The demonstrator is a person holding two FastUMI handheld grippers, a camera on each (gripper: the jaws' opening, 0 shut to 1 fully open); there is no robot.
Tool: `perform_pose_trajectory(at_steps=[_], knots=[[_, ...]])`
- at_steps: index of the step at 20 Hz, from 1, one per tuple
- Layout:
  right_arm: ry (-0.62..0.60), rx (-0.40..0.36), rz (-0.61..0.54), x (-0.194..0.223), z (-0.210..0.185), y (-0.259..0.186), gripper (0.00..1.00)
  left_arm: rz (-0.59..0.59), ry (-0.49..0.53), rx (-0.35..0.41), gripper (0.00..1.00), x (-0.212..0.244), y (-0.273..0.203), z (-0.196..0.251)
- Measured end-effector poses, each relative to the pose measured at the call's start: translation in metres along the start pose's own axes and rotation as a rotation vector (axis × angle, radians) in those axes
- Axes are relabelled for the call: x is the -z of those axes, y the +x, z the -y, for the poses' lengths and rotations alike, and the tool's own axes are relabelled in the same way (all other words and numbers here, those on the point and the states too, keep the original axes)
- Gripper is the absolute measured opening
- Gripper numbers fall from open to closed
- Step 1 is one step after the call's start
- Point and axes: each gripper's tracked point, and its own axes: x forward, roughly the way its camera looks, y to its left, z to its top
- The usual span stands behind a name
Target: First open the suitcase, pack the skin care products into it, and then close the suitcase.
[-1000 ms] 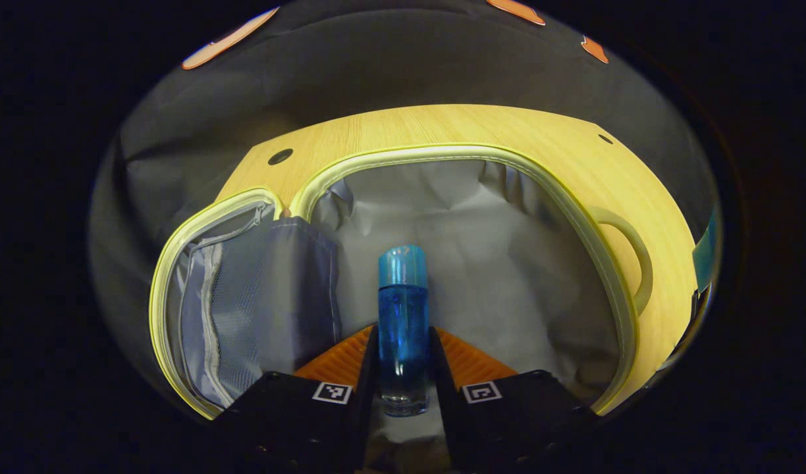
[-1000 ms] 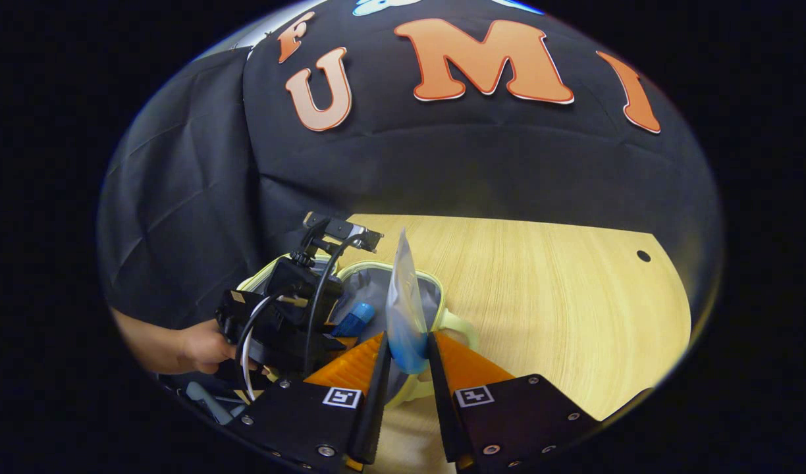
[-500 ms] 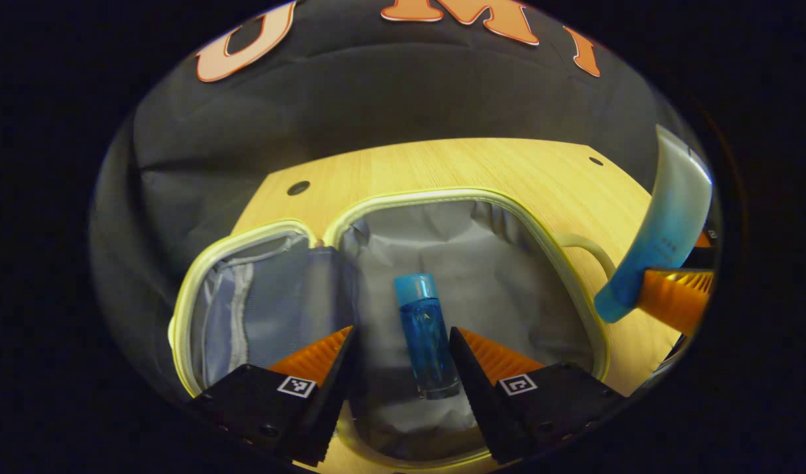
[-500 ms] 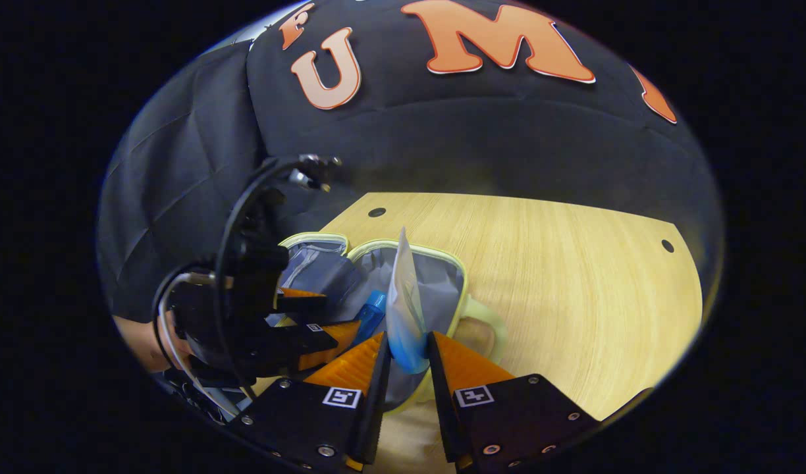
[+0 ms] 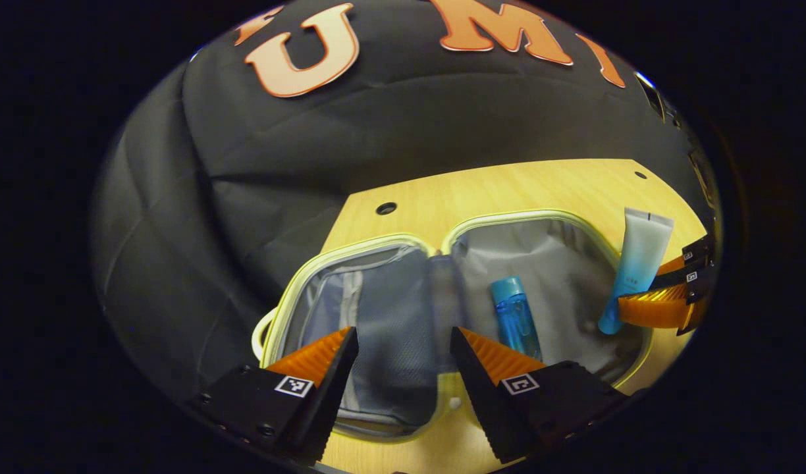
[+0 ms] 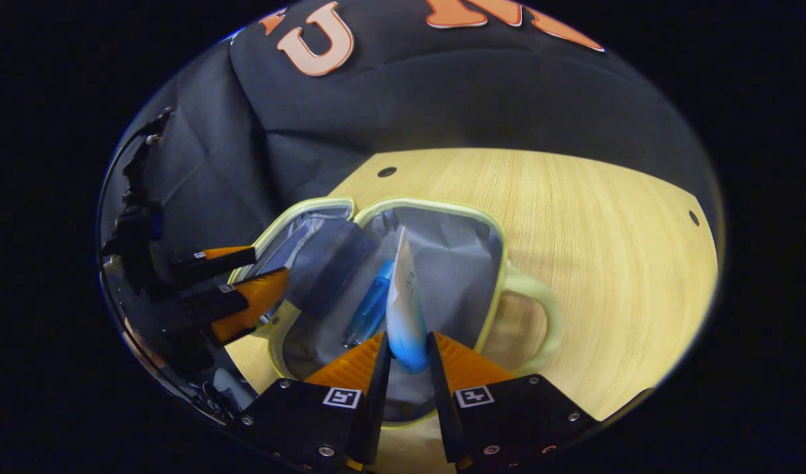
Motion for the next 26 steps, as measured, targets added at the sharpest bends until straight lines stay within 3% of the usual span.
perform_pose_trajectory(at_steps=[7,11,14,18,20,26], knots=[[0.096,0.106,-0.168,0.016,0.005,0.031,0.38,-0.029,-0.084,-0.062,0.88,0.029,-0.009,-0.040],[0.175,0.110,-0.188,0.015,0.005,0.037,0.38,-0.029,-0.118,-0.083,0.88,0.038,-0.011,-0.059],[0.197,0.117,-0.145,0.009,0.000,0.039,0.41,-0.038,-0.156,-0.097,0.88,0.051,-0.006,-0.076],[0.197,0.103,-0.044,-0.002,0.003,0.016,0.64,-0.038,-0.171,-0.101,0.88,0.061,-0.001,-0.099],[0.197,0.118,-0.014,-0.002,0.005,0.002,0.69,-0.042,-0.210,-0.107,0.88,0.065,0.004,-0.116],[0.200,0.203,0.095,-0.004,0.045,-0.055,0.77,-0.004,-0.325,-0.162,0.88,0.063,0.015,-0.176]])
